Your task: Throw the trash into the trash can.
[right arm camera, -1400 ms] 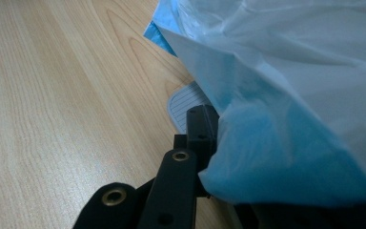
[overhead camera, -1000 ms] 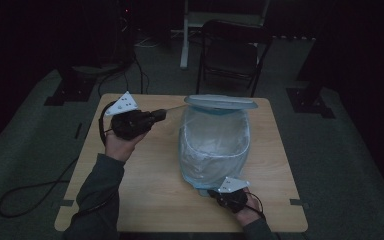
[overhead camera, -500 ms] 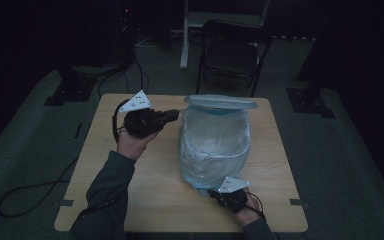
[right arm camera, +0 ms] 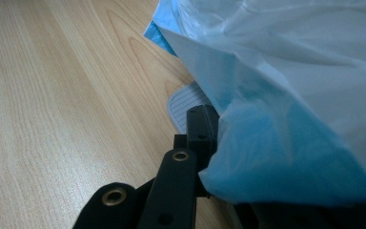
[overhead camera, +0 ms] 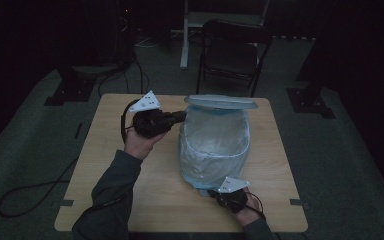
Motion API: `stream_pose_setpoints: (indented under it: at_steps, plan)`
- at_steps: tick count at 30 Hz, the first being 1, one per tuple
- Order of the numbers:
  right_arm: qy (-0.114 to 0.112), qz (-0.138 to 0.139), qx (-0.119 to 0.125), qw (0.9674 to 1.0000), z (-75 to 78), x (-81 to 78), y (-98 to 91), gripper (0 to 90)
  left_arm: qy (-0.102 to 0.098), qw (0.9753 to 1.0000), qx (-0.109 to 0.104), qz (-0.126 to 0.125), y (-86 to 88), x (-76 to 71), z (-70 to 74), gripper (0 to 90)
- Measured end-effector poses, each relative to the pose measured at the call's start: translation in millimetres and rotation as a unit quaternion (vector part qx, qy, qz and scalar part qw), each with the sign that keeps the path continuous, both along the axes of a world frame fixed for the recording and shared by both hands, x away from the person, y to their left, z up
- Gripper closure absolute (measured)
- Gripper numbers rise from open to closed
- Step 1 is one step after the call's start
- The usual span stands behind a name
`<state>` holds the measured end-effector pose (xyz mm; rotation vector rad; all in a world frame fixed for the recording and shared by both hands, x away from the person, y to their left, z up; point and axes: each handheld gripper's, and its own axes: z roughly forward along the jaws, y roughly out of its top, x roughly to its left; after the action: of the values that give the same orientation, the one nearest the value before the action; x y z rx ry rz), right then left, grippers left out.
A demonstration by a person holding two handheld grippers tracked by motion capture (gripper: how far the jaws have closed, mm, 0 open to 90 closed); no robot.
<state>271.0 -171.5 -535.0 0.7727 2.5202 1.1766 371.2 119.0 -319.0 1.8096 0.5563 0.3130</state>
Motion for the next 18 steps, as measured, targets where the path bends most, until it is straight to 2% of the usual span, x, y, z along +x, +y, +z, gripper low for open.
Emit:
stream_pose_setpoints:
  at_steps: [2, 5, 7, 13, 18]
  plan:
    - [0.000, 0.000, 0.000, 1.0000, 0.0, 0.0, 0.0, 90.0, -0.001, 1.0000, -0.005, -0.001, -0.2, 0.4, -0.2, 85.6]
    - [0.000, 0.000, 0.000, 1.0000, 0.0, -0.1, 0.1, 90.0, 0.003, 0.9999, -0.006, -0.008, -0.3, 1.7, -1.2, 70.8]
    - [0.000, 0.000, 0.000, 1.0000, 0.0, -0.1, 0.1, 90.0, 0.005, 0.9999, -0.011, -0.012, -0.2, 1.7, -1.8, 66.2]
    - [0.000, 0.000, 0.000, 1.0000, 0.0, -0.1, 0.0, 90.0, 0.000, 0.9998, -0.017, -0.009, 3.0, -0.7, -0.6, 61.9]
    - [0.000, 0.000, 0.000, 1.0000, 0.0, -0.1, 0.0, 90.0, -0.004, 0.9995, -0.031, 0.006, 15.5, -5.9, -1.8, 60.3]
